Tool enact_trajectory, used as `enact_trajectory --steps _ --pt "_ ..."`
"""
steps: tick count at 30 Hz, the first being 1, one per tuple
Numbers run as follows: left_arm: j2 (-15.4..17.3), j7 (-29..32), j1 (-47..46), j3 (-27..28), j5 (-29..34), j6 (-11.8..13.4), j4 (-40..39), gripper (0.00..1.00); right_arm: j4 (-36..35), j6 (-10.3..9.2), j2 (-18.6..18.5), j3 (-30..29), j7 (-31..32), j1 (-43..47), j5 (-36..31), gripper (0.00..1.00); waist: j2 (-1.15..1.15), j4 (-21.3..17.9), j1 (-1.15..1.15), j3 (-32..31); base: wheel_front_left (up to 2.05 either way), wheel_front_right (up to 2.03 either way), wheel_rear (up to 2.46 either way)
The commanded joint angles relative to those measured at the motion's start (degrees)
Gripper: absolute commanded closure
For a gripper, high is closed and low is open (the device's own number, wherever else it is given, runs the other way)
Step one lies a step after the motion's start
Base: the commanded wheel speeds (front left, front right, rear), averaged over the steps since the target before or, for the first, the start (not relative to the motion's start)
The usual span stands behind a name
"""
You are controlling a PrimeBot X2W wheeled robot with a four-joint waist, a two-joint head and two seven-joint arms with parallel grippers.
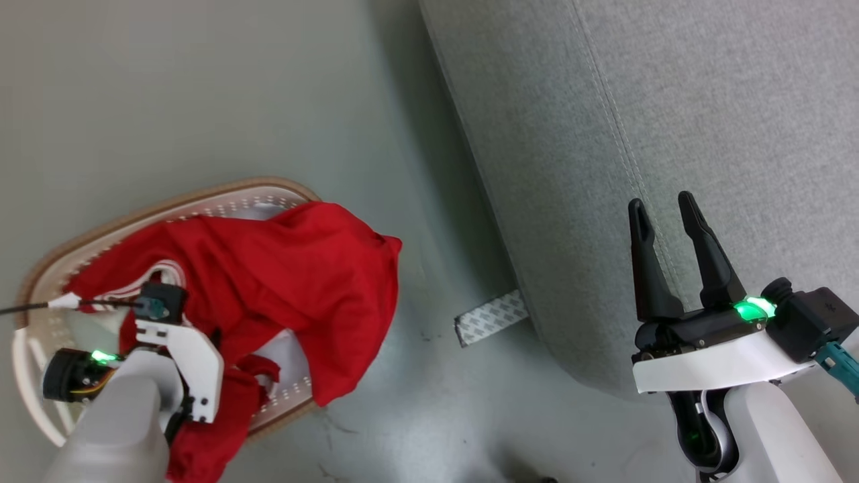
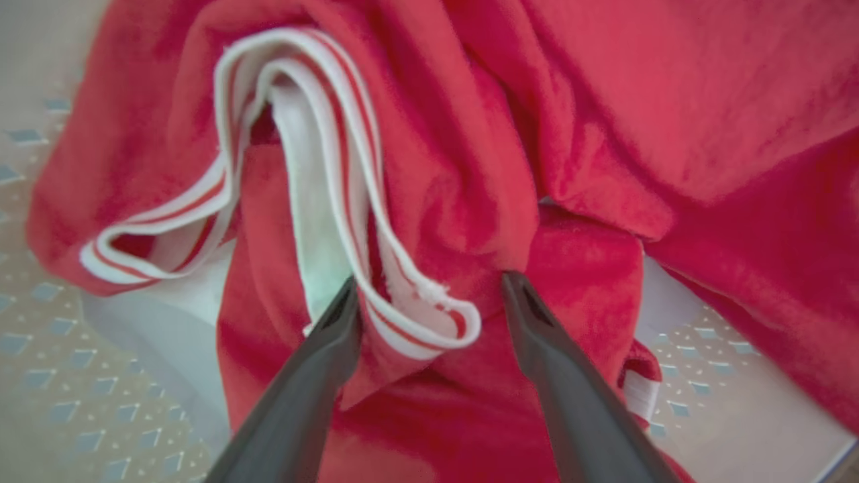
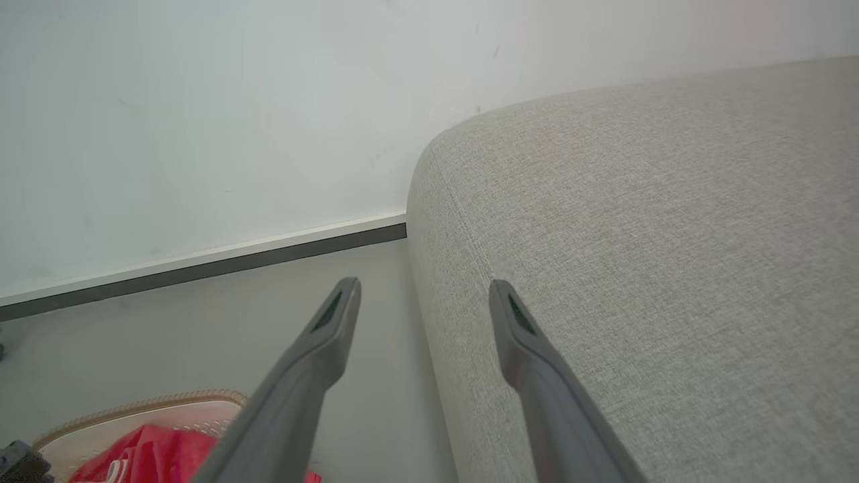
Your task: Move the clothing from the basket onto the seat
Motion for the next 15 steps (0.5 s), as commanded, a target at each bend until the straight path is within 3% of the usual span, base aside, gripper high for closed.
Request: enact_trajectory --steps 1,4,5,6,7,8,9,15 --pt "0.6 0.3 -0.7 -0.1 0.4 -0.1 0.1 0.00 -0.1 -0.12 -0.1 0.1 0.0 -0.6 0.3 0.00 0.00 -1.1 -0.01 1.2 0.00 0.00 0.00" --pt "0.9 1.3 -1.0 -0.5 0.2 -0.1 0.4 0.00 -0.2 -0.12 -0.1 0.5 0.0 -0.7 1.0 0.00 0.00 -1.6 -0.01 1.9 0.00 0.00 0.00" --pt "0.9 1.4 -1.1 -0.6 0.1 0.0 0.4 0.11 -0.2 -0.12 -0.1 0.6 0.0 -0.7 1.2 0.00 0.00 -1.6 -0.01 2.0 0.00 0.00 0.00" --pt "0.9 1.5 -1.2 -0.7 0.0 0.0 0.5 0.51 -0.1 -0.12 -0.1 0.7 0.0 -0.7 1.3 0.00 0.00 -1.7 -0.01 2.2 0.00 0.00 0.00" --pt "0.8 1.4 -1.3 -0.8 -0.1 0.0 0.5 0.65 0.0 -0.12 -0.1 0.7 0.0 -0.7 1.3 0.00 0.00 -1.6 -0.01 2.2 0.00 0.00 0.00" --pt "0.7 1.2 -1.4 -0.9 -0.2 -0.1 0.5 0.88 0.1 -0.12 -0.1 0.7 0.0 -0.8 1.3 0.00 0.00 -1.5 -0.01 2.2 0.00 0.00 0.00" --pt "0.5 1.0 -1.4 -1.1 -0.3 -0.1 0.5 1.00 0.3 -0.12 -0.1 0.7 0.0 -0.8 1.3 0.00 0.00 -1.4 -0.01 2.2 0.00 0.00 0.00" --pt "-1.1 -0.8 -0.9 -1.3 -1.6 -0.3 0.6 1.00 1.0 -0.12 -0.1 0.7 0.0 -1.2 0.0 0.00 0.00 0.0 -0.01 0.4 0.00 0.00 0.00"
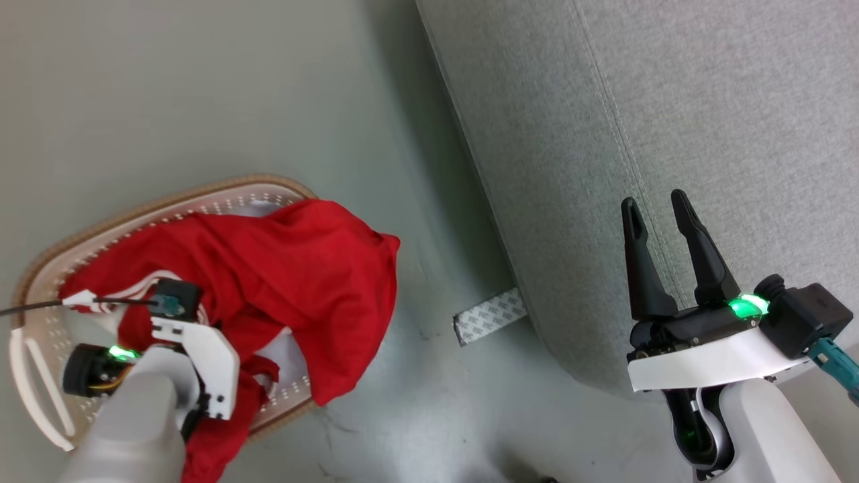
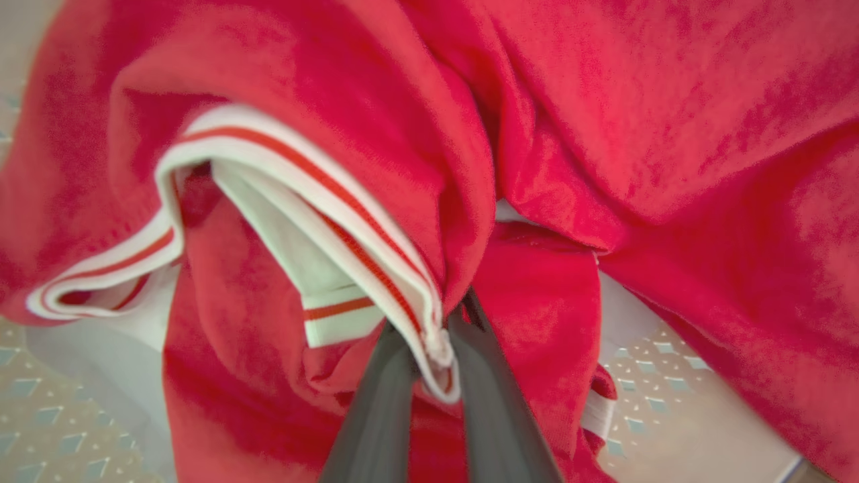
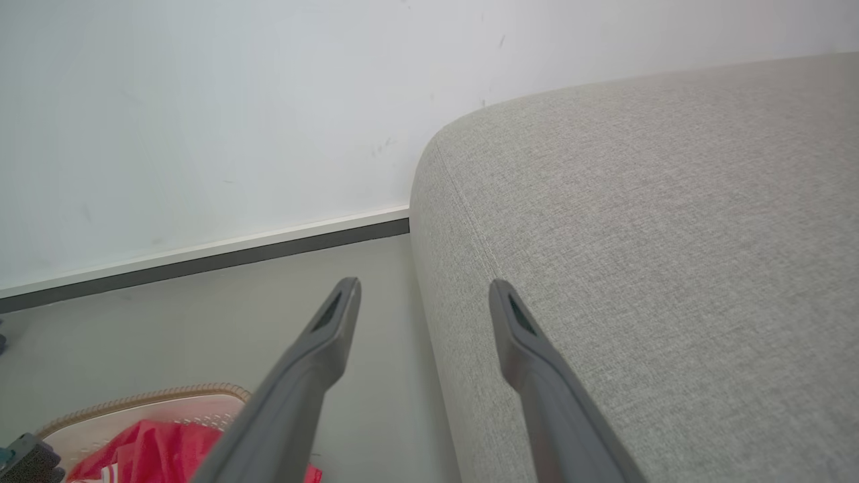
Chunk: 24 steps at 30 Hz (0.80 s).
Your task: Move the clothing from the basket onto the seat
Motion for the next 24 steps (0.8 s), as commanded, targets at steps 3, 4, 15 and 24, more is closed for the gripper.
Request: enact_trajectory --steps 3,4,15,24 --pt "-1.1 -1.6 1.4 0.1 -1.5 -0.1 0.1 1.00 0.7 -0.12 -0.2 -0.2 0.0 -0.1 -1.3 0.00 0.00 1.2 0.00 -2.9 0.00 0.00 0.00" --pt "-1.7 -2.2 2.0 0.1 -1.7 -0.2 0.1 1.00 0.9 -0.12 -0.2 -0.3 0.0 0.2 -1.7 0.00 0.00 1.5 0.00 -4.0 0.00 0.00 0.00" --pt "-7.2 -9.3 5.2 -1.3 -5.1 -1.1 -0.1 1.00 3.2 -0.12 -0.2 -1.9 0.0 3.2 -6.4 0.00 0.00 7.6 0.00 -16.9 0.00 0.00 0.00" --pt "-10.1 -11.5 8.4 -6.8 -10.4 -1.0 -5.9 1.00 5.4 -0.12 -0.2 -2.6 0.0 5.8 -8.7 0.00 0.00 13.7 0.00 -26.1 0.00 0.00 0.00"
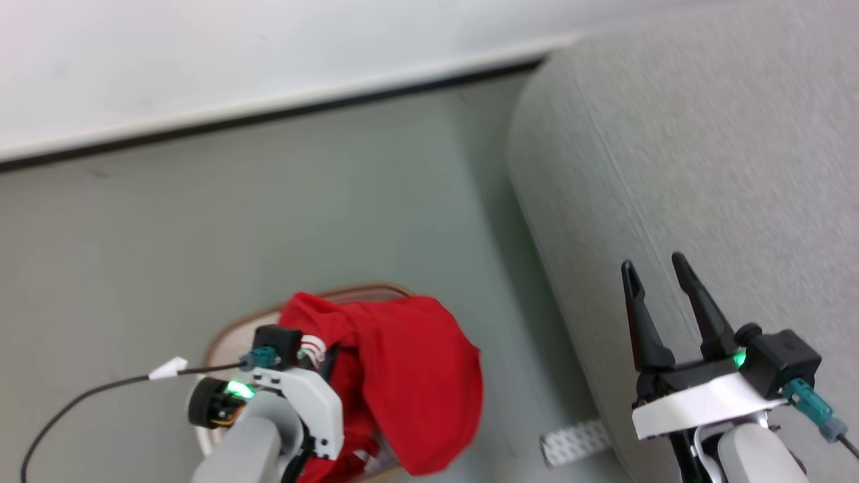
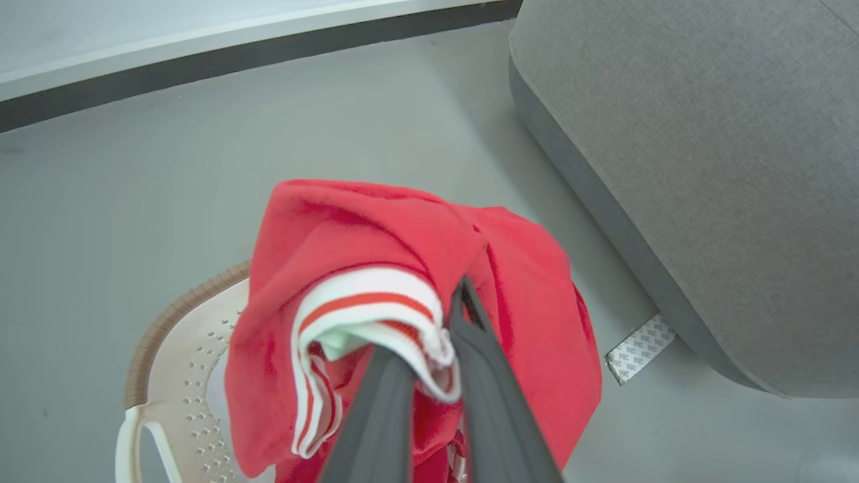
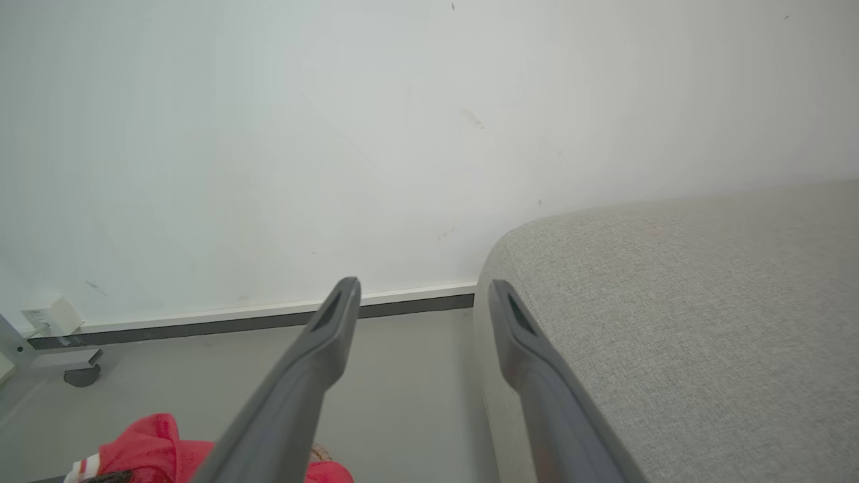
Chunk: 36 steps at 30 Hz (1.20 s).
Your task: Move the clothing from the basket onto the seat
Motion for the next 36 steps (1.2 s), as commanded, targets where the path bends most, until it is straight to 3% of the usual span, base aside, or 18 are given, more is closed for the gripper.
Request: enact_trajectory --steps 1,8,20,36 --pt "-0.1 -0.3 1.3 -0.8 -1.2 0.0 -1.3 1.00 0.5 -0.12 -0.2 -0.2 0.0 1.0 -0.6 0.00 0.00 3.9 0.00 -4.6 0.00 0.00 0.00" --pt "0.1 -0.4 4.6 -4.4 -5.7 0.0 -12.2 1.00 1.3 -0.12 -0.2 -0.7 0.0 3.5 -1.1 0.00 0.00 8.0 0.00 -9.5 0.00 0.00 0.00" --pt "1.3 -0.3 6.8 -7.0 -6.9 0.1 -27.2 1.00 2.3 -0.12 -0.2 0.1 0.0 7.3 -1.2 0.00 0.00 14.4 0.00 -17.2 0.00 0.00 0.00" --pt "2.2 1.7 2.6 -6.6 -7.0 1.4 -41.4 1.00 1.0 -0.12 -0.2 3.8 0.0 8.7 0.9 0.00 0.00 19.1 0.00 -18.7 0.00 0.00 0.00"
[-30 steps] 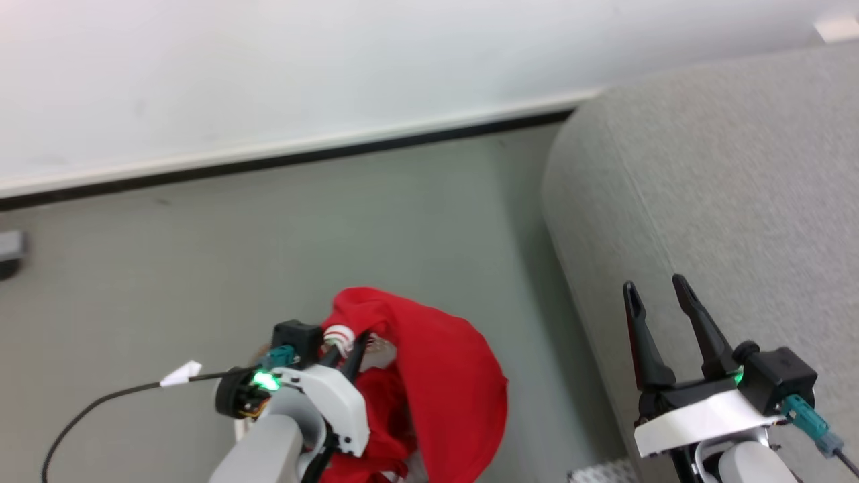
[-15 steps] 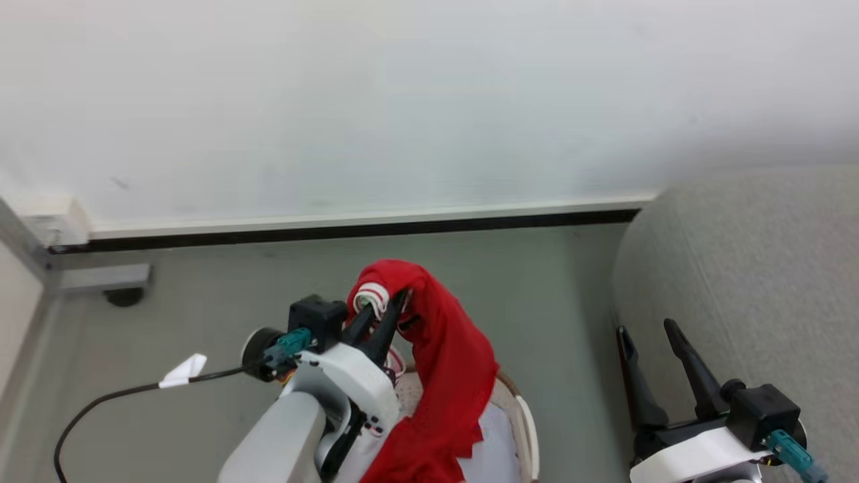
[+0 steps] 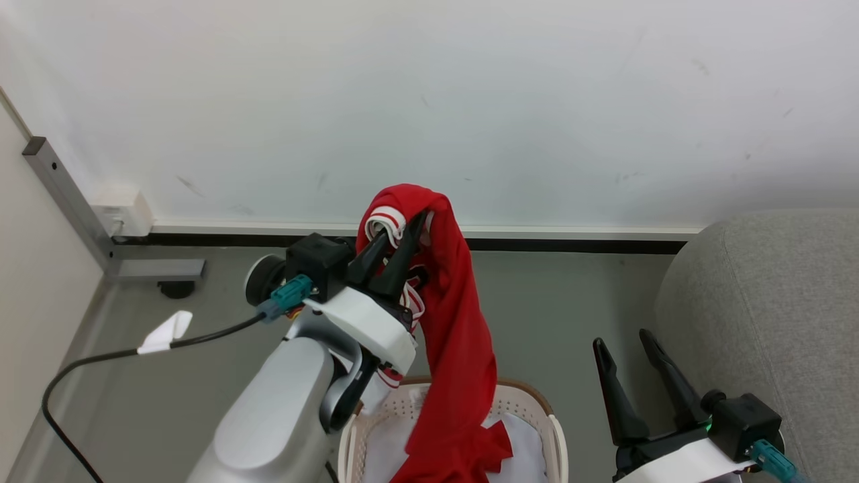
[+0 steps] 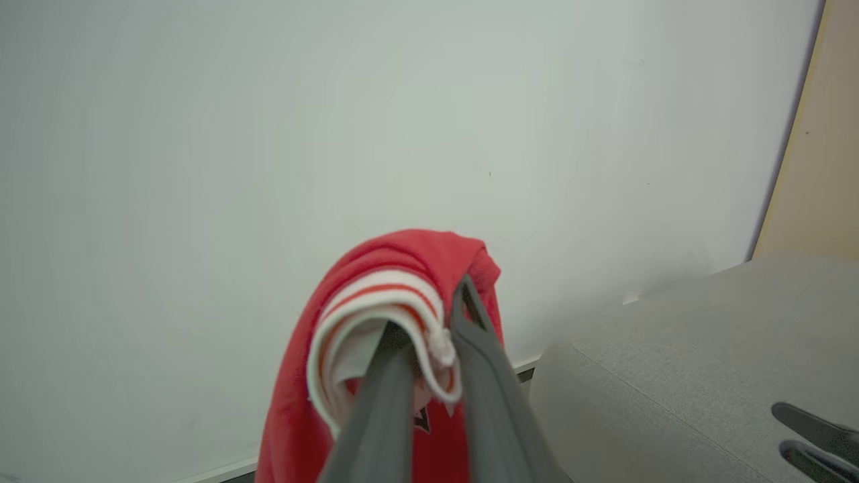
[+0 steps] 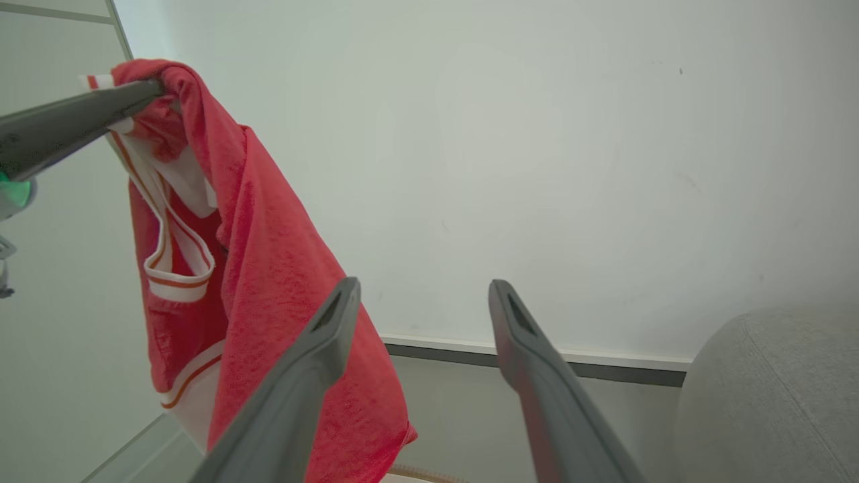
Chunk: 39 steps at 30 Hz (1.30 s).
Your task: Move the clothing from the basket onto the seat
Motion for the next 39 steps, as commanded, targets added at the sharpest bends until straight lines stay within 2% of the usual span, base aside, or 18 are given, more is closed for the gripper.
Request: enact_trajectory --steps 1,11,18,34,39 --pt "0.5 0.4 0.2 0.0 -0.3 0.4 -1.2 1.00 -0.6 -0.12 -0.2 0.4 0.0 0.6 0.3 0.00 0.00 0.1 0.01 0.1 0.00 0.00 0.00" --pt "0.9 1.7 2.2 -0.4 -1.4 1.0 -5.1 1.00 -0.6 -0.12 -0.2 2.3 0.0 0.4 0.1 0.00 0.00 0.0 0.01 0.2 0.00 0.00 0.00" --pt "0.3 2.4 3.3 -1.7 -2.2 1.1 -7.6 1.00 0.9 -0.12 -0.7 6.3 0.0 -1.2 -0.2 0.00 0.00 0.8 0.01 0.1 0.00 0.00 0.00" --pt "-1.5 4.9 5.6 -9.4 -3.7 0.5 -15.1 1.00 13.3 -0.12 -1.2 15.4 0.0 -8.7 2.1 0.00 0.00 7.7 0.01 -0.7 0.00 0.00 0.00" --pt "-1.8 6.0 6.1 -11.8 -4.8 0.3 -17.7 1.00 16.9 -0.12 -1.4 15.3 0.0 -10.5 1.1 0.00 0.00 10.1 0.01 -0.9 0.00 0.00 0.00"
